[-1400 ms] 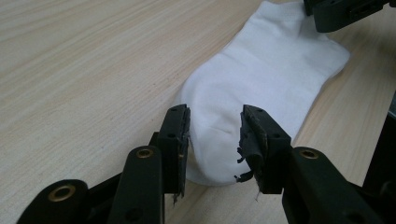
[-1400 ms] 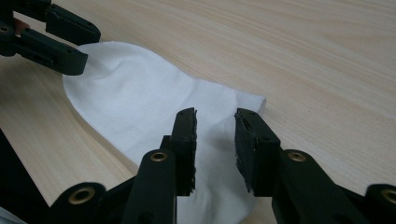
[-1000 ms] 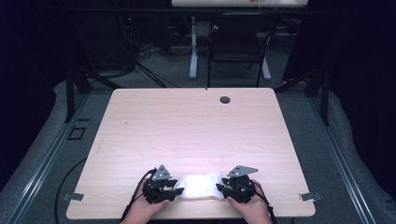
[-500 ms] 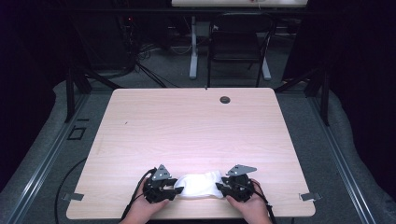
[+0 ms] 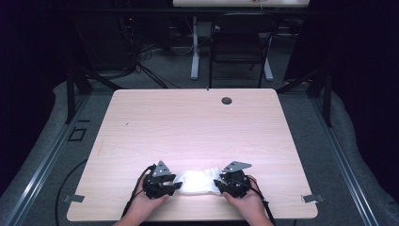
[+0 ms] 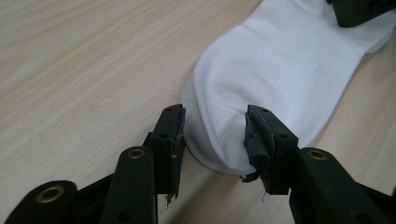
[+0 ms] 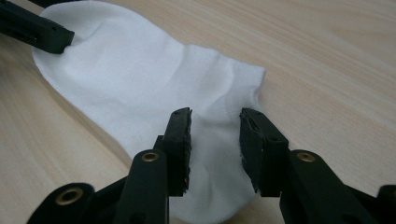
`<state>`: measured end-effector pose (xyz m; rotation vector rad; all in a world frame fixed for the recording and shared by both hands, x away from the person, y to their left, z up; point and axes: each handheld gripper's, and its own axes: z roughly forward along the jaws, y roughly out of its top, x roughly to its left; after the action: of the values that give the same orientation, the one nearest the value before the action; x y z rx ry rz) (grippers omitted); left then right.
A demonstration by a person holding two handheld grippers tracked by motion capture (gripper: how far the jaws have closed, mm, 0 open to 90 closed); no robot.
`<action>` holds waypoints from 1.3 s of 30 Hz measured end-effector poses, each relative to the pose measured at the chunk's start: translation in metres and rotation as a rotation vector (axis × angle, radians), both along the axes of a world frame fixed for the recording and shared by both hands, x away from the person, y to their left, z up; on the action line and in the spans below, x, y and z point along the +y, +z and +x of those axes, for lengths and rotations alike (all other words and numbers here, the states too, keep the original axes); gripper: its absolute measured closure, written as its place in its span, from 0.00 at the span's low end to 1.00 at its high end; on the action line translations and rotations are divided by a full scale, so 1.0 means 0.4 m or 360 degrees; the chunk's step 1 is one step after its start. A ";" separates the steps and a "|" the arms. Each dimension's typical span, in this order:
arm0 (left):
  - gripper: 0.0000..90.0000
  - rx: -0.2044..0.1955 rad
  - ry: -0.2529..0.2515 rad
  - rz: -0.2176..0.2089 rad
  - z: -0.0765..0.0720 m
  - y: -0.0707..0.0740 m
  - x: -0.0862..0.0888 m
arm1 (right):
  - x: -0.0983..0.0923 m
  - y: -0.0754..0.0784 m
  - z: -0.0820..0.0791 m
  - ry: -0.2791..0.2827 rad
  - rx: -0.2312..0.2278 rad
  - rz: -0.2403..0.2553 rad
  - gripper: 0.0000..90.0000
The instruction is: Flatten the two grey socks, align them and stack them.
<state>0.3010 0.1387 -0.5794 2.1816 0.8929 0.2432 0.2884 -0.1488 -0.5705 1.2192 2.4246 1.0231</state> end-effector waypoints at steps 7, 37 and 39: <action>0.64 -0.0006 0.0034 0.0008 0.022 0.000 0.013 | 0.020 0.000 0.034 -0.0024 0.0007 0.0011 0.71; 0.52 -0.0072 0.0096 -0.0148 0.011 0.050 0.060 | -0.005 0.064 0.020 -0.0025 -0.0086 0.0141 0.59; 0.51 -0.0072 0.0101 -0.0158 0.010 0.055 0.068 | -0.009 0.071 0.014 -0.0030 -0.0089 0.0150 0.59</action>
<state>0.3049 0.1659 -0.5573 2.0508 0.9302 0.2724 0.2941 -0.1523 -0.5420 1.2235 2.3428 1.1620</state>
